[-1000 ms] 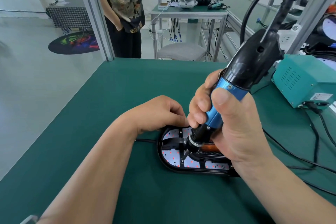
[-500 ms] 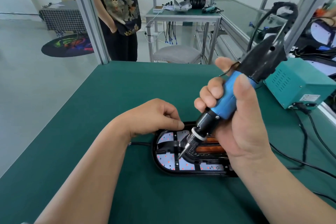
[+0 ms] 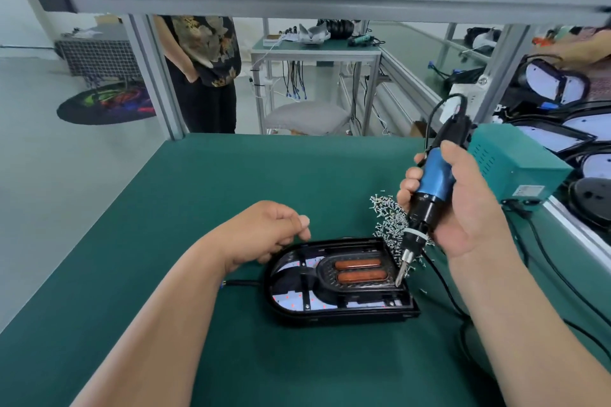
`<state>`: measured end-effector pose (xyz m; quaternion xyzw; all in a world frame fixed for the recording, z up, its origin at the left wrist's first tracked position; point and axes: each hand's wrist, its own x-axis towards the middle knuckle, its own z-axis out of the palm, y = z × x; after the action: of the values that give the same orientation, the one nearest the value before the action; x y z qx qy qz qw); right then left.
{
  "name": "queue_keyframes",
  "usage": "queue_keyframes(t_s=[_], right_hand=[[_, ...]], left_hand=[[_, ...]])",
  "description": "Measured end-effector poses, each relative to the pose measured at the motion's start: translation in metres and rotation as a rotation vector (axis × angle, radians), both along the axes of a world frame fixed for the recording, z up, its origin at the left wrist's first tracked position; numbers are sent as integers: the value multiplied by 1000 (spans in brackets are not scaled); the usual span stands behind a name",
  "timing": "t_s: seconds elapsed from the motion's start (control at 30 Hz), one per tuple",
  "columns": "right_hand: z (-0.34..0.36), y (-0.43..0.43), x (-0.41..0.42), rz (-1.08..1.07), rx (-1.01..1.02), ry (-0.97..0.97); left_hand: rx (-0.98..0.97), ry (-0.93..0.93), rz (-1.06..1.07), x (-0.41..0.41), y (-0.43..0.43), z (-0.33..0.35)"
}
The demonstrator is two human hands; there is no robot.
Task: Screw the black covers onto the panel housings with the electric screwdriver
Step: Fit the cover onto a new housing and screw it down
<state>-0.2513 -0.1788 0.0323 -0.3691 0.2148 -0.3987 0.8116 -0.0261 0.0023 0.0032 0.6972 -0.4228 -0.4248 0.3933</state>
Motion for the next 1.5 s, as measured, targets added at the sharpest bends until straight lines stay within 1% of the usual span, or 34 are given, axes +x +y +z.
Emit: queue_keyframes(t_s=[0.1, 0.27, 0.43, 0.53, 0.6, 0.67, 0.9, 0.97, 1.0, 1.17, 1.27, 1.33, 1.4, 1.5], right_hand=[[-3, -9, -3, -11, 25, 20], [-9, -23, -11, -25, -65, 92], [-9, -39, -30, -71, -182, 266], [-8, -47, -38, -92, -185, 350], [-8, -52, -45, -102, -220, 443], [-8, -57, -54, -108, -317, 592], [-14, -59, -70, -124, -760, 1207], [-18, -62, -73, -119, -876, 1404], [-19, -63, -74, -120, -899, 1459], [-18, -63, -76, -123, -912, 1603], [-16, -63, -76, -75, -957, 1677], [-16, -63, -76, -54, -971, 1692], [-16, -62, -75, -49, -975, 1684], [-17, -63, -73, -53, -1000, 1684]], left_hand=[[-11, 22, 32, 1, -3, -4], [-54, 75, 115, 5, -7, -11], [-129, 279, 295, 11, -14, -16], [-157, 395, 327, 13, -15, -17], [-157, 428, 316, 13, -15, -17], [-139, 414, 297, 11, -15, -16], [-115, 336, 256, 7, -17, -21], [-138, 300, 262, 7, -18, -23], [-156, 276, 266, 8, -19, -24], [-214, 133, 241, 0, -29, -26], [-222, 29, 155, -9, -34, -25], [-223, -19, 99, -15, -39, -23], [-223, -37, 47, -19, -42, -18], [-237, -10, -71, -22, -43, -14]])
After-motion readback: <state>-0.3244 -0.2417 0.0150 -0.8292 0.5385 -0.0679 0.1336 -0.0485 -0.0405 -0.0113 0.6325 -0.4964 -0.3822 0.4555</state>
